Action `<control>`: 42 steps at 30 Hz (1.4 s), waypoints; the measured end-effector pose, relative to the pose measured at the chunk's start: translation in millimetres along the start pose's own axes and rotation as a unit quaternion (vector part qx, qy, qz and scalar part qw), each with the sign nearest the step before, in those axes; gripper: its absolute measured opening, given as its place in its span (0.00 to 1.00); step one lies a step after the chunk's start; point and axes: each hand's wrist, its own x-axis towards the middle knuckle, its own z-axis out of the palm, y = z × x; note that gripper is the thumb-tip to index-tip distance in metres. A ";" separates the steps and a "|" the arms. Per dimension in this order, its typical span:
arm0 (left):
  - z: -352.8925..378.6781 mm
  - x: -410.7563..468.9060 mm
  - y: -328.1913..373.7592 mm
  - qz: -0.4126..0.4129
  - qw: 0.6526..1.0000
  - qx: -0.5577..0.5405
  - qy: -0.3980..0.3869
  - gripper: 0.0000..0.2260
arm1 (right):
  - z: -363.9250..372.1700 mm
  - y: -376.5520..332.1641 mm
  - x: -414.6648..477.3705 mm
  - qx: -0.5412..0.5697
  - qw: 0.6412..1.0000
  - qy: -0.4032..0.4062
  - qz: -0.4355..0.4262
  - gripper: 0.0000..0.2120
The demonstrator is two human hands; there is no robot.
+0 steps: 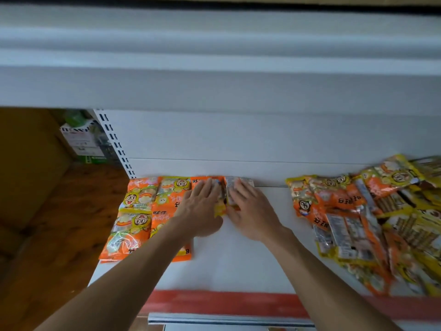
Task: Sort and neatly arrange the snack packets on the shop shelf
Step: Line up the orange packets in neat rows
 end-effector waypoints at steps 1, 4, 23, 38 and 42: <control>-0.4 1.0 -3.1 0.004 1.000 0.014 0.001 0.37 | -2.8 -1.7 1.7 0.008 0.999 0.036 0.007 0.24; 1.6 4.3 -11.4 0.017 0.999 0.039 -0.004 0.36 | -4.3 -5.9 5.6 -0.003 0.999 0.039 0.037 0.23; -46.2 11.0 4.6 0.022 0.998 0.055 0.002 0.27 | -41.2 -8.2 17.7 0.090 0.987 0.016 0.132 0.13; -65.6 32.4 198.1 0.163 0.986 0.021 0.037 0.17 | -139.6 107.9 -97.1 -0.044 0.930 0.052 0.362 0.18; -44.1 32.3 242.3 0.218 0.976 -0.019 -0.003 0.26 | -128.8 133.2 -141.6 -0.020 0.915 0.040 0.400 0.23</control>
